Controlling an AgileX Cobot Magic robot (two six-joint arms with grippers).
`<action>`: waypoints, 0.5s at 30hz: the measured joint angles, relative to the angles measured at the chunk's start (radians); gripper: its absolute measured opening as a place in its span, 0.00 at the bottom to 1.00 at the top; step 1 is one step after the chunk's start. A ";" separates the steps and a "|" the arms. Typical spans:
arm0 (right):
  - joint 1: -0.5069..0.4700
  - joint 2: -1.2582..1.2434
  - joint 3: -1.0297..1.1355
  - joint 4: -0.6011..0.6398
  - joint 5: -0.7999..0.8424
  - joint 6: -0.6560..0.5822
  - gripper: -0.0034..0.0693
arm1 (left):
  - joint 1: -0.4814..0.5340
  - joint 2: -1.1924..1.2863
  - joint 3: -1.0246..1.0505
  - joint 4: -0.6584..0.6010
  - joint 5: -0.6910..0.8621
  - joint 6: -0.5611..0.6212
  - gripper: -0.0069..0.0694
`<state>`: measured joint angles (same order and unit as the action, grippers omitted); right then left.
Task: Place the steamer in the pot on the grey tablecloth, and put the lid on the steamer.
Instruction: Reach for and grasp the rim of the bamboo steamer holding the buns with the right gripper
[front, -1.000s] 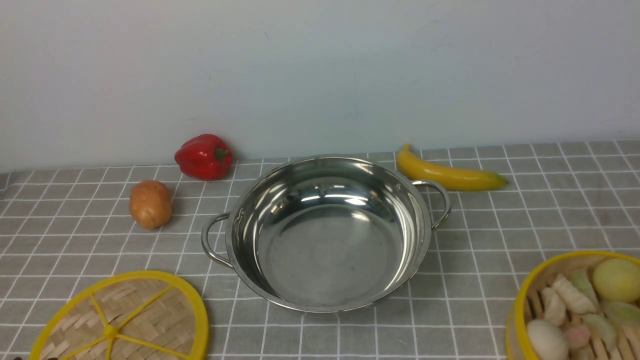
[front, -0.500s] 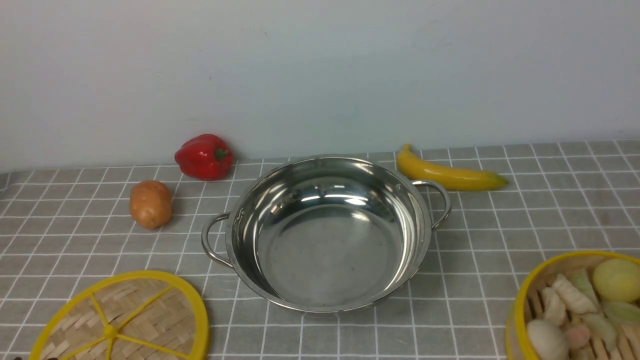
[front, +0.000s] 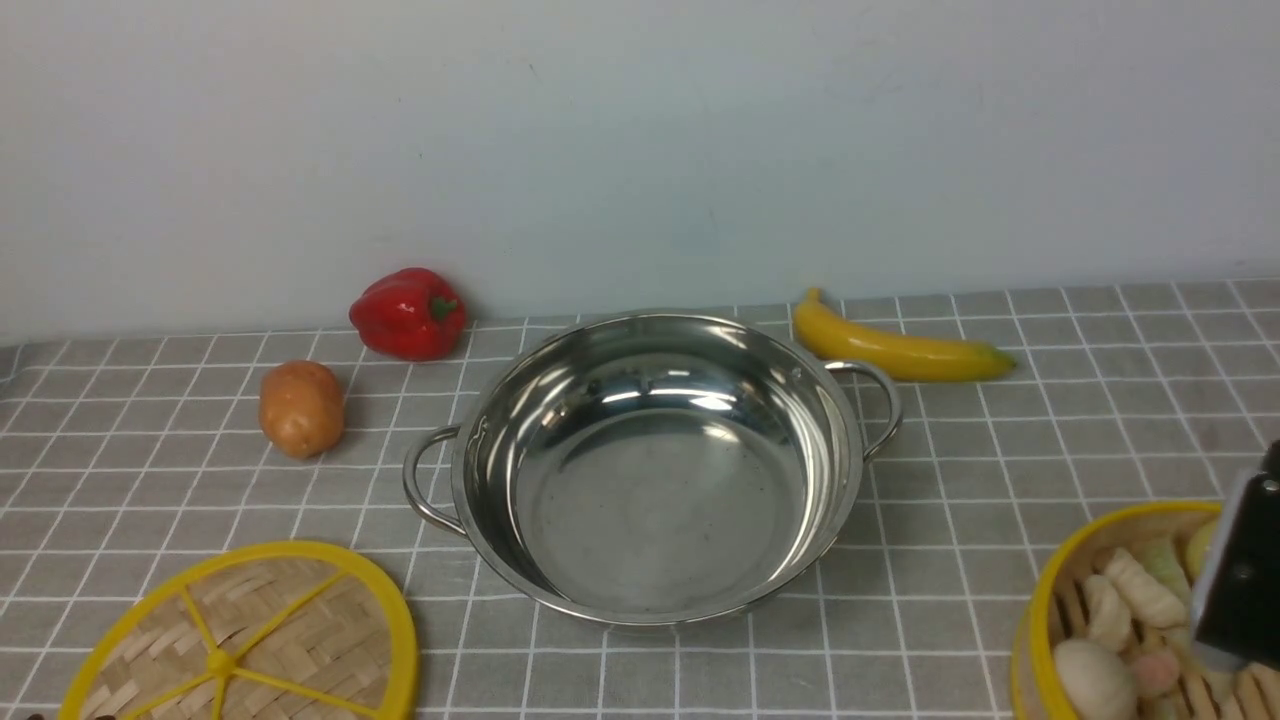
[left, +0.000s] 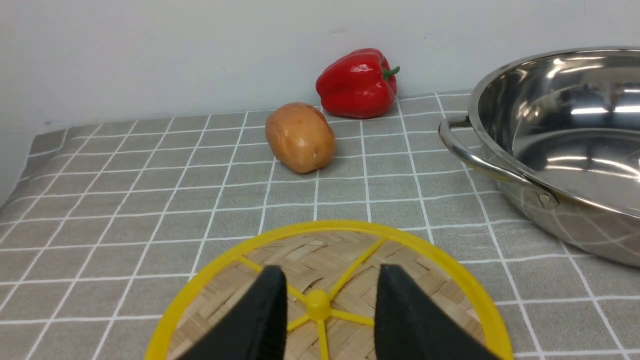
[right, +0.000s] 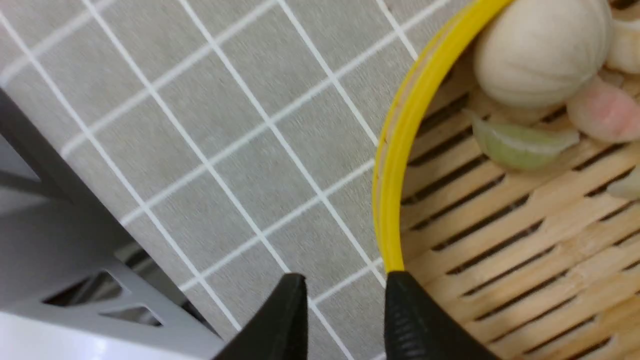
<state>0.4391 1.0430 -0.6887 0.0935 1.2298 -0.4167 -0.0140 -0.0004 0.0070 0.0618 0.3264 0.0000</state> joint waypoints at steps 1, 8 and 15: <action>0.005 0.011 0.000 -0.011 0.000 0.002 0.38 | 0.000 0.000 0.000 0.000 0.000 0.000 0.41; 0.018 0.111 0.000 -0.018 0.000 0.012 0.38 | 0.000 0.000 0.000 0.000 0.000 0.000 0.41; 0.018 0.202 0.000 0.004 -0.065 0.026 0.39 | 0.000 0.000 0.000 0.000 0.000 0.000 0.41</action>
<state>0.4573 1.2448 -0.6887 0.0976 1.1650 -0.3906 -0.0140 -0.0004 0.0070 0.0618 0.3264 0.0000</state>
